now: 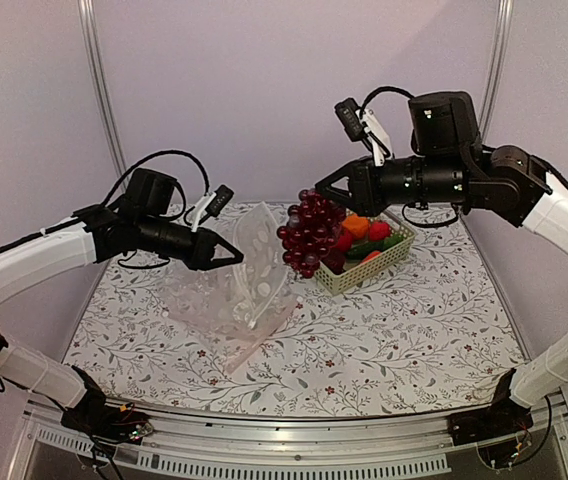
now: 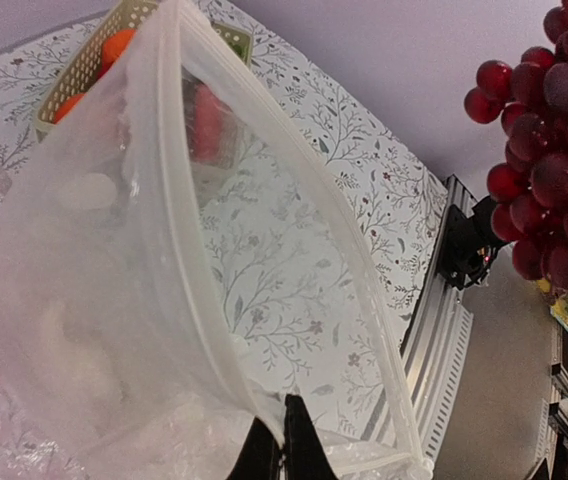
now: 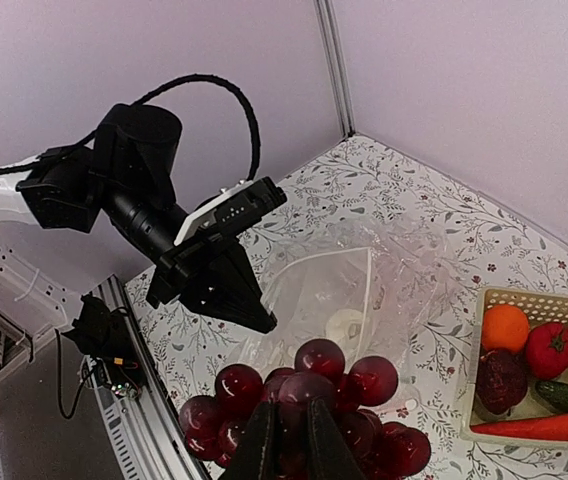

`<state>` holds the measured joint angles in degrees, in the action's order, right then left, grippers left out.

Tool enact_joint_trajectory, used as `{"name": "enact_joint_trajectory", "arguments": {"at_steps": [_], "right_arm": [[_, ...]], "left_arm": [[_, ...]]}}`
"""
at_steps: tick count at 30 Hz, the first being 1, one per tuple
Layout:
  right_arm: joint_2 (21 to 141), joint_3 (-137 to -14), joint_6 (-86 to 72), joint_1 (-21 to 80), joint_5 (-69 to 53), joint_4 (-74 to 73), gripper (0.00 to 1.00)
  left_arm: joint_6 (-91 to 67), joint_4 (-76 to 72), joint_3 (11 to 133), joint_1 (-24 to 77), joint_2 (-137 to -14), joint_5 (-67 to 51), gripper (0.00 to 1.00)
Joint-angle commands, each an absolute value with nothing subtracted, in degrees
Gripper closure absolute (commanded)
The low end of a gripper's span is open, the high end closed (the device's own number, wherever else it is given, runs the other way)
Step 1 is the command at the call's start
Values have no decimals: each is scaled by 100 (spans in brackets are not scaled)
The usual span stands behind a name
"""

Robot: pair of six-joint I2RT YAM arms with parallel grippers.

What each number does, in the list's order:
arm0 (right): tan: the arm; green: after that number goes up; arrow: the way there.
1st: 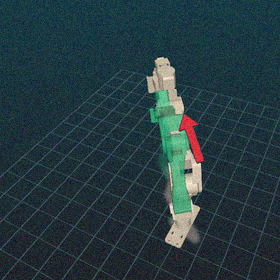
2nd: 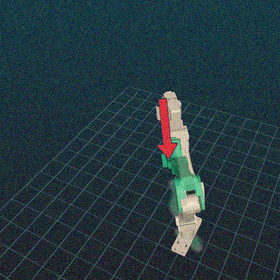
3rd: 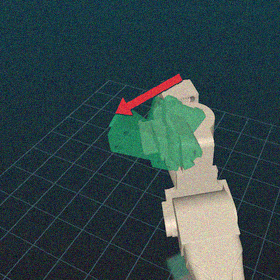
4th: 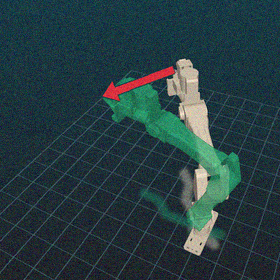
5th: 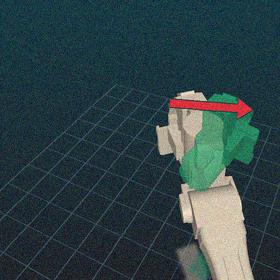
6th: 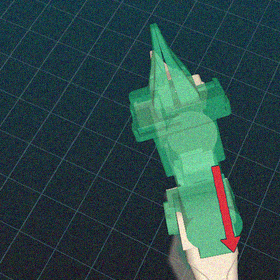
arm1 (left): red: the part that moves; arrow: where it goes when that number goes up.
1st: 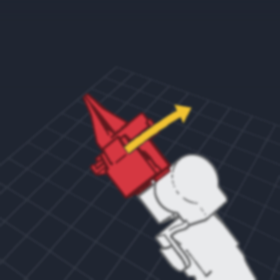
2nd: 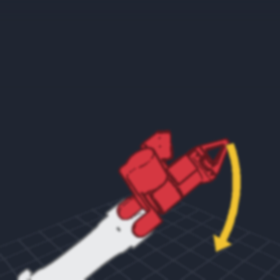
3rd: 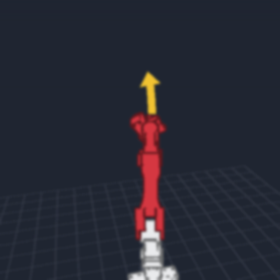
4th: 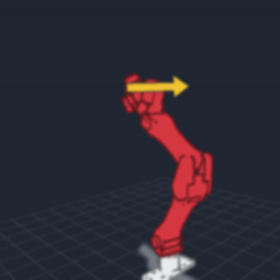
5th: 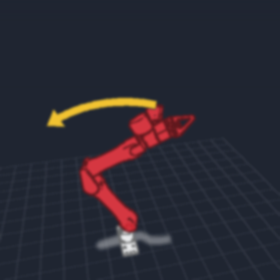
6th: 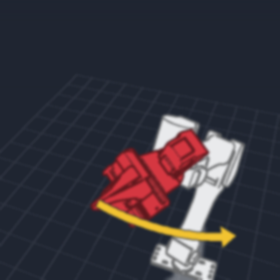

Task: Place the food in the zip-top bag and seal the zipper
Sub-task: Place the fake fruit in the zipper food storage bag.

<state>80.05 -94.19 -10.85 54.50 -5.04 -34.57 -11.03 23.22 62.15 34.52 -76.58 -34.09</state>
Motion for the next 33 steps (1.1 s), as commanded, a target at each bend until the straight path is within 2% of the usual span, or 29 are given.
{"name": "enact_joint_trajectory", "arguments": {"at_steps": [1,17,33], "right_arm": [[8307,-9745,-1008,5616,-541,-3182,90],[9168,-9835,-1450,5817,-1173,-2211,90],[9618,-9570,-1526,5818,-133,-2963,91]], "left_arm": [[-998,2373,6214,3541,-7676,-3502,100],[-976,2359,6249,3560,-7756,-3939,100],[-1046,2190,6162,3551,-7570,-3920,100]]}}
